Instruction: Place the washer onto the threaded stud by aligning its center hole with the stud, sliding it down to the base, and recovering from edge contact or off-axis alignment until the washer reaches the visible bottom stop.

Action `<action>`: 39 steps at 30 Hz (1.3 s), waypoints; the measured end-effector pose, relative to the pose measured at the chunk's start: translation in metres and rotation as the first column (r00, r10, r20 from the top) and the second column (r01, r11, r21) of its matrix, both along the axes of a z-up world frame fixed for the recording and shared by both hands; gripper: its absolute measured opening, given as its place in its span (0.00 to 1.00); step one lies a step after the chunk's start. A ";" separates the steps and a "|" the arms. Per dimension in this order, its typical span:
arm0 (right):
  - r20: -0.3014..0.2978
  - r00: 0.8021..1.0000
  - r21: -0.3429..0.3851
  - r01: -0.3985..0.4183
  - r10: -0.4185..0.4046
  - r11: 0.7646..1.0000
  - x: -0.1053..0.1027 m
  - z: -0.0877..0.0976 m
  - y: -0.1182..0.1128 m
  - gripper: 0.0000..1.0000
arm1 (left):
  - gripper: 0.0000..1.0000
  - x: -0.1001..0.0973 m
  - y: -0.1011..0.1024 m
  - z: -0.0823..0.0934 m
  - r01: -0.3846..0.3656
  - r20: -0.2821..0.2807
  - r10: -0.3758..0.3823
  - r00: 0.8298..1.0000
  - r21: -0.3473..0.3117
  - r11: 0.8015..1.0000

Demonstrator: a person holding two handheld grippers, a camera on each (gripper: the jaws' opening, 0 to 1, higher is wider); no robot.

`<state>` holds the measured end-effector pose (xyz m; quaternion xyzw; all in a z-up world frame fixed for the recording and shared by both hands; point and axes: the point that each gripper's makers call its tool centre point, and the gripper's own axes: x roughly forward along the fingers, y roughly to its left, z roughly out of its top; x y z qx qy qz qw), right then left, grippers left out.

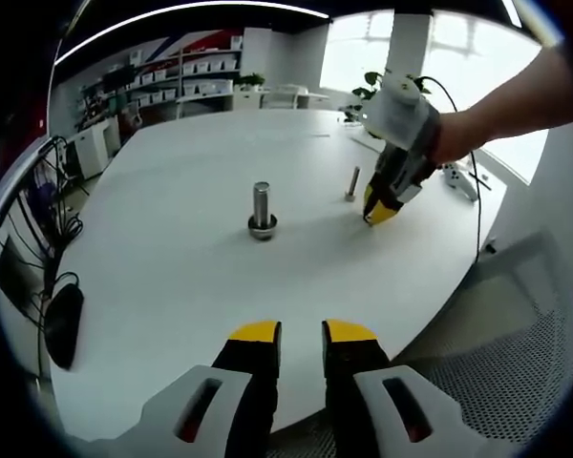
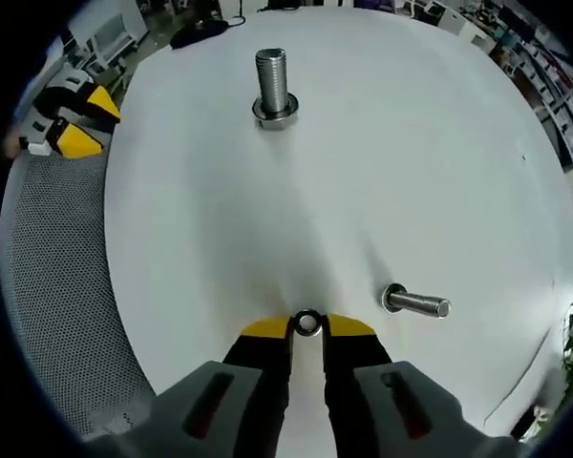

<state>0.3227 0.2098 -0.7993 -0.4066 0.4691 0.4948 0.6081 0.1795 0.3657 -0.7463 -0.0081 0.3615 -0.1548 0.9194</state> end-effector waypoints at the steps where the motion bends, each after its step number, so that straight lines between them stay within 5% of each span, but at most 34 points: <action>1: -0.005 1.000 0.005 0.005 -0.005 1.000 0.000 0.001 0.000 0.13 | 0.15 0.000 0.000 0.000 0.001 -0.002 -0.001 1.000 0.000 1.000; 16: 0.015 0.990 0.077 0.142 -0.143 0.987 0.031 0.025 -0.015 0.13 | 0.14 0.000 0.000 -0.001 0.005 -0.005 -0.005 1.000 0.005 1.000; 39: 0.091 0.988 0.152 0.106 -0.121 0.983 0.047 0.064 -0.010 0.13 | 0.14 -0.001 -0.001 -0.001 0.011 -0.005 -0.011 1.000 0.003 1.000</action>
